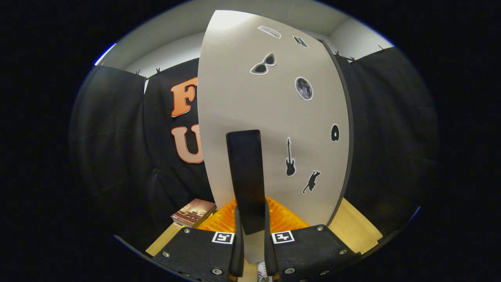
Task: Open the shoe cabinet door, grab the shoes and put them into the shoe cabinet, then close the shoe cabinet door.
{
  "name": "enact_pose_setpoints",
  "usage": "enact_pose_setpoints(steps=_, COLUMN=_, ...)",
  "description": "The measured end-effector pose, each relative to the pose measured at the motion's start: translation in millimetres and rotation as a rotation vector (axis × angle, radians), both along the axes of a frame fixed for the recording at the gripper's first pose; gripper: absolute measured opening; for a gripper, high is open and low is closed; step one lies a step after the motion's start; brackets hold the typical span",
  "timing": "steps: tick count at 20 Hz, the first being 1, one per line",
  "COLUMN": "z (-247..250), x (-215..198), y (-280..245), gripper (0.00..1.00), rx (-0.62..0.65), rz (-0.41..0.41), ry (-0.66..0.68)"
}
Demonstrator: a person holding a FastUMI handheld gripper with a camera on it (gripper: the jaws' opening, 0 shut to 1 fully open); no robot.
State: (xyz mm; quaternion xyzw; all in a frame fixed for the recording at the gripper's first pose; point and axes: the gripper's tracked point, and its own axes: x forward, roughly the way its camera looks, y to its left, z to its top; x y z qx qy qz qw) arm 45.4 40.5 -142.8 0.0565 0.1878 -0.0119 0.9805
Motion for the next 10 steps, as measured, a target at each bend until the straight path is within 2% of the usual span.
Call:
enact_pose_setpoints(steps=5, z=6.1, x=-22.3, y=-24.9, gripper=0.19, rx=-0.014, rz=-0.039, ry=-0.003)
enact_pose_setpoints(steps=10, z=8.1, x=-34.8, y=-48.4, gripper=0.16, rx=-0.020, rz=-0.121, ry=-0.004)
